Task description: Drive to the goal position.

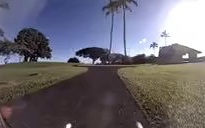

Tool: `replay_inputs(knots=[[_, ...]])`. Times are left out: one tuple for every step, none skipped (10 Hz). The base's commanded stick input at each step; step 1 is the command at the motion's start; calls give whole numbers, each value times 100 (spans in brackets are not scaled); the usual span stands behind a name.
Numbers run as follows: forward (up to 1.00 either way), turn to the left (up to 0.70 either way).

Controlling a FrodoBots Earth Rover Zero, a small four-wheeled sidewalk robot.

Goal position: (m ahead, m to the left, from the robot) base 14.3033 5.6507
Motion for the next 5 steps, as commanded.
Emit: replay_inputs(knots=[[70, 0], [70, 0], [70, 0], [70, 0], [70, 0]])
